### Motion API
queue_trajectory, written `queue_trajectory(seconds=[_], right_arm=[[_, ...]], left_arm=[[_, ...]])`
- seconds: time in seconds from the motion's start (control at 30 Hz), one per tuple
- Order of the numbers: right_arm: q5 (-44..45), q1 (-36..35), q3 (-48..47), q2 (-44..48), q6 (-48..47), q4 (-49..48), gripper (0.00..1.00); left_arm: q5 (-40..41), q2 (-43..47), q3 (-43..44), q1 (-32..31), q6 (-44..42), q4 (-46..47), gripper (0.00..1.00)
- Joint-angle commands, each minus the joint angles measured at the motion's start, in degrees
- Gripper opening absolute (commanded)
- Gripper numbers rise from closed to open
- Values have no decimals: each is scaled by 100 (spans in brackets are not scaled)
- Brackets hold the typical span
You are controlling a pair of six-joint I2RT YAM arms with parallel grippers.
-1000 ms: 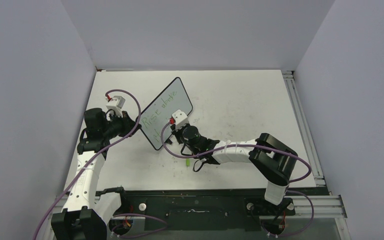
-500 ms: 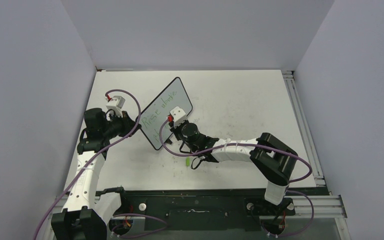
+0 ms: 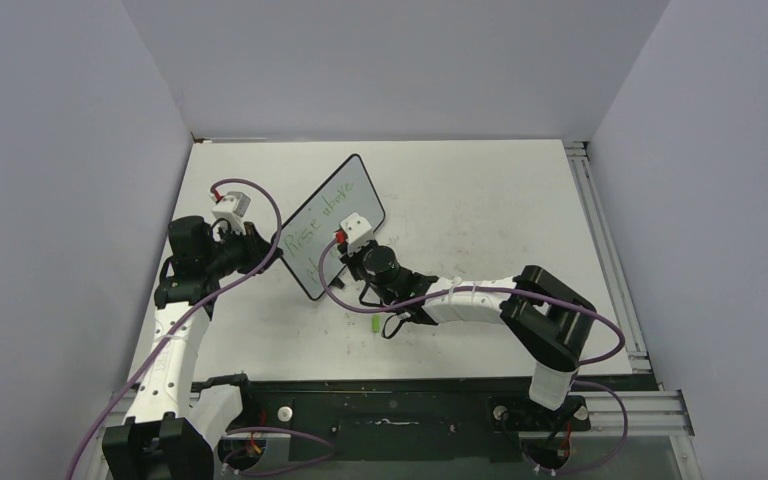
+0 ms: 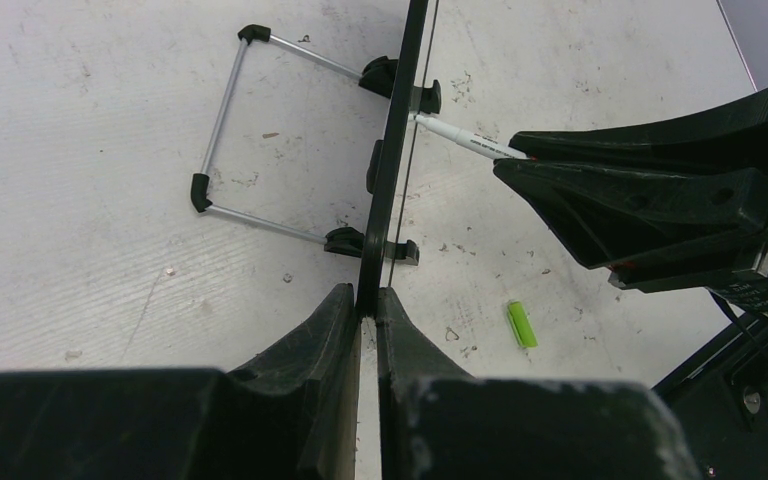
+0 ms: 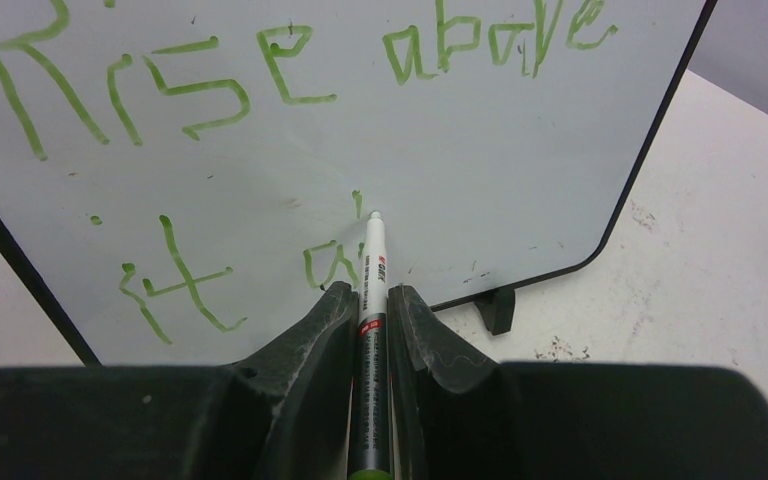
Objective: Write a sentence on the whiteboard
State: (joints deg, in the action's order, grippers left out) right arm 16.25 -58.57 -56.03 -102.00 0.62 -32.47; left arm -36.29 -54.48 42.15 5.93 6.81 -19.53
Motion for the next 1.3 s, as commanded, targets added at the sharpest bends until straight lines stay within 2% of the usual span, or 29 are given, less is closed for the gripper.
queue_trajectory(seconds=[0.0,1.27], right_arm=[[148,-26,-23,363,-18,-349,5],[-34,170,-255,-92,12,-433,5]], left_arm=[[-173,56,232,-25,49,160,0],[-179,60,226,-30,49,160,0]])
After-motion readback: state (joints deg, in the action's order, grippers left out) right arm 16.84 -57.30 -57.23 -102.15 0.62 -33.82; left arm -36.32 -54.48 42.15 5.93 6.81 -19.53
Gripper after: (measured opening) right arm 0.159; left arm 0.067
